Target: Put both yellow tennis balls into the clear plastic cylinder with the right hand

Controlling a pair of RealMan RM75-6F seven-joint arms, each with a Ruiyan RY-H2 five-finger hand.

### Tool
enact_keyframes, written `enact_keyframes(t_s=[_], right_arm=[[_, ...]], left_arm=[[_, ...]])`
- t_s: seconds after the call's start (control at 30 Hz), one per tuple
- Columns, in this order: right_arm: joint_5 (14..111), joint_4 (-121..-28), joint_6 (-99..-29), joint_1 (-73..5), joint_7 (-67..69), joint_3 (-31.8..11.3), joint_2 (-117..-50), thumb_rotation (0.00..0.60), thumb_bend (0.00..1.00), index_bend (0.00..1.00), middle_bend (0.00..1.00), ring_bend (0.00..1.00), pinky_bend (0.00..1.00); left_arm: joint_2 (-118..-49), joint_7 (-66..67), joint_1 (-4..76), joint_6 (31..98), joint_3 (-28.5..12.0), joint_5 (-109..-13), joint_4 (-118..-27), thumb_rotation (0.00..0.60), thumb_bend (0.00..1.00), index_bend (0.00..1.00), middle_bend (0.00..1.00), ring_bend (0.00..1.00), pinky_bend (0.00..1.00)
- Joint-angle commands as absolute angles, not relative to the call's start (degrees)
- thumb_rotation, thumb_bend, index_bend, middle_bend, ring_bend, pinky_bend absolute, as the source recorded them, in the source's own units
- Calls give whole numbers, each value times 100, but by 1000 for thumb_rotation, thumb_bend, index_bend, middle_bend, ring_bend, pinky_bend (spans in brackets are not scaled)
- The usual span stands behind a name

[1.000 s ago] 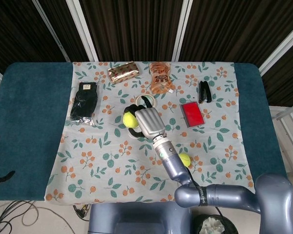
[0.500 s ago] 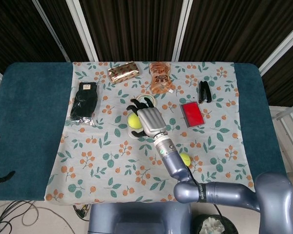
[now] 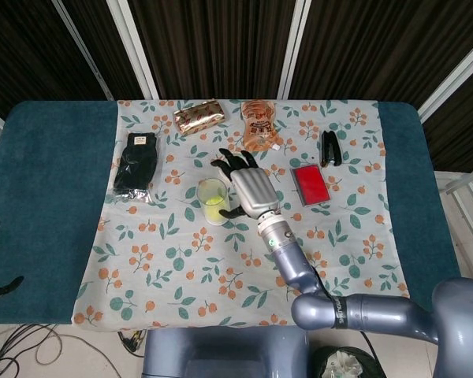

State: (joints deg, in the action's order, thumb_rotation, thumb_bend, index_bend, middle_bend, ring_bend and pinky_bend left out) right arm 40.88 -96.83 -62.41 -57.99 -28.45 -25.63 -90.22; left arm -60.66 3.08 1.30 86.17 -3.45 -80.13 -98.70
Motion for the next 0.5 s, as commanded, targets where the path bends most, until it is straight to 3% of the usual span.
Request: enact_keyframes(t_s=[0.03,0.2,0.5], right_arm=[[4210,-9996,-6281,-5552,-2861,-2325,-8663,600,189,209,67,168,0],[4458,-10469,-6322,-5137,-2665,-1901,-8308,600,189,208,68,169,0],[5891,-10750,-6807,-4112,-2055,-683,-8065,600,190,209,67,175,0]], left_arm=[[-6089,372,146,8597,-330,-8035,-9877,600,13,78,3,0,5],[-6103,365,145,8610,-330,-8051,-9860,600,13,78,3,0,5],[-6124,418,148,8606,-352,-7989,-9862,600,13,78,3,0,5]])
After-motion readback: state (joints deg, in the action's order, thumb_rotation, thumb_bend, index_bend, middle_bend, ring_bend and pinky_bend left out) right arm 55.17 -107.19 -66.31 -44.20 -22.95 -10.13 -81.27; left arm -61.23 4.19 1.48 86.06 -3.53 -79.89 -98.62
